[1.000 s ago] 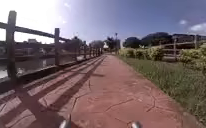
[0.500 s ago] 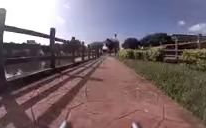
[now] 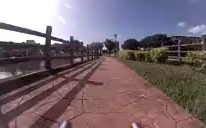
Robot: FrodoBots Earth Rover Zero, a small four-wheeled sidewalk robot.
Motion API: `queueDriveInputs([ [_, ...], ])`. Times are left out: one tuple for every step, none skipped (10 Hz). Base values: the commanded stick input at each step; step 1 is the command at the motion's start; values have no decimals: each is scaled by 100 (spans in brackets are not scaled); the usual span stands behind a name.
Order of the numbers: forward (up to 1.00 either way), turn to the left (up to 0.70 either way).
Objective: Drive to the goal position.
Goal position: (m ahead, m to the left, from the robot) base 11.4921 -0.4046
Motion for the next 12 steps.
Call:
queueDriveInputs([
  [50, 0],
  [50, 0],
  [50, 0],
  [50, 6],
  [50, 0],
  [50, 0],
  [50, 0],
  [50, 0],
  [50, 0],
  [50, 0],
  [50, 0],
  [50, 0],
])
